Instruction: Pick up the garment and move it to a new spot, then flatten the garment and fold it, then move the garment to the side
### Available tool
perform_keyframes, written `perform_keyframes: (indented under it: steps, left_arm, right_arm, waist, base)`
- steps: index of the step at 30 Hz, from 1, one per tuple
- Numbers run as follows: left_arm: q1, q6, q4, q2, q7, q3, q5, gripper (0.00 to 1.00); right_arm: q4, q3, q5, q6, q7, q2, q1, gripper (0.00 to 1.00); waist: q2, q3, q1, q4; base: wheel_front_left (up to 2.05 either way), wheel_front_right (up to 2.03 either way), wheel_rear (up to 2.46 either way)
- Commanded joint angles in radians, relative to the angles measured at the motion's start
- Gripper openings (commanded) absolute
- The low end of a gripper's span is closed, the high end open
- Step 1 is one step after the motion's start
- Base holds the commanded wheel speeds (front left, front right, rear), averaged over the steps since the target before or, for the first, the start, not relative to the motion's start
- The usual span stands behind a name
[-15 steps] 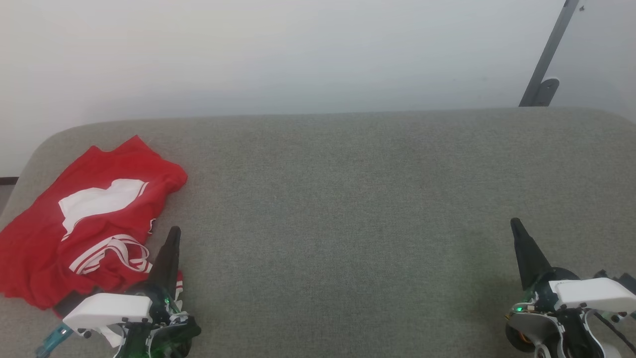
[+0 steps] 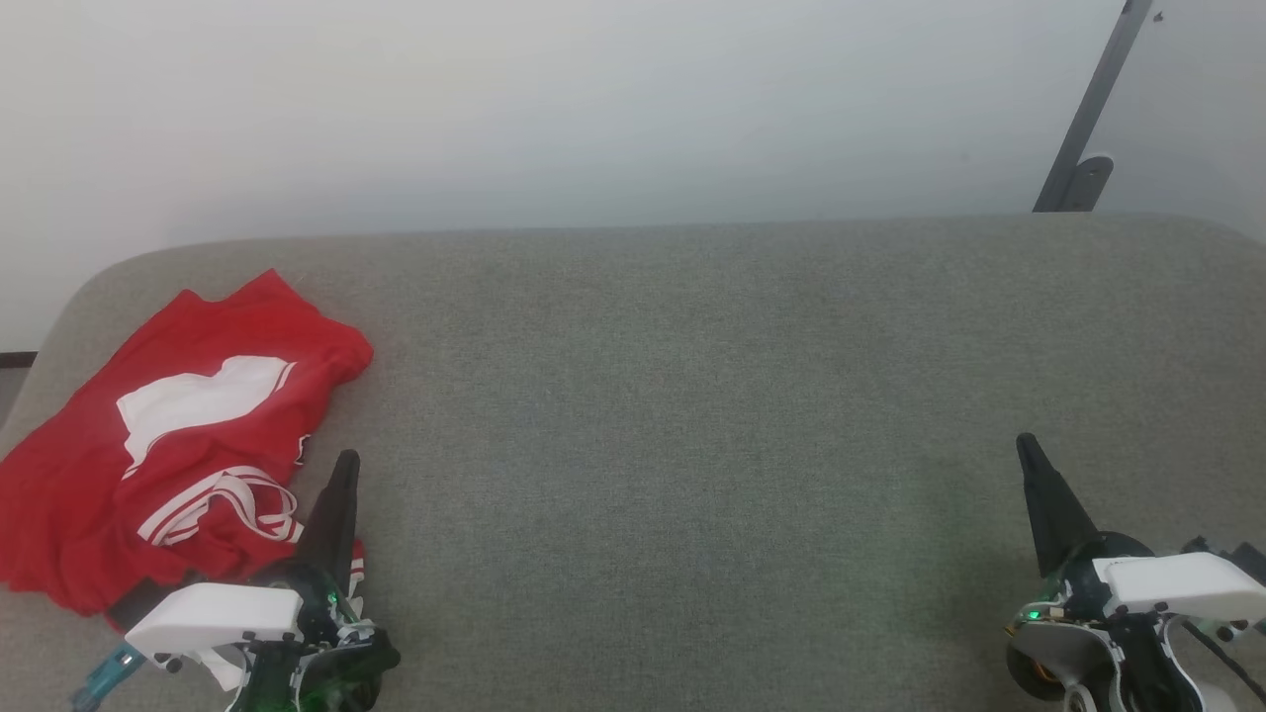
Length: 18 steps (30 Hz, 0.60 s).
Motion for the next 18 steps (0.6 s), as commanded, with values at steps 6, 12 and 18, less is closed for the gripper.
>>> perform_keyframes:
  steps: [6, 12, 18]
  left_arm:
    - [-0.011, -0.003, -0.001, -0.003, 0.002, 0.001, 0.002, 0.0]
    - [-0.011, -0.003, -0.001, -0.003, 0.002, 0.001, 0.002, 0.0]
    - [-0.011, -0.003, -0.001, -0.003, 0.002, 0.001, 0.002, 0.0]
  right_arm:
    - [0.0, 0.0, 0.005, 0.0, 0.001, 0.003, -0.006, 0.0]
    - [0.001, 0.0, 0.005, 0.0, 0.001, 0.003, -0.006, 0.0]
    - [0.001, 0.0, 0.005, 0.0, 0.001, 0.003, -0.006, 0.0]
  waist:
    - [-0.0001, 0.0, 0.0, 0.0]
    - [-0.0001, 0.0, 0.0, 0.0]
    - [-0.0001, 0.0, 0.0, 0.0]
  base:
    - [0.0, 0.0, 0.0]
    - [0.0, 0.0, 0.0]
    - [0.0, 0.0, 0.0]
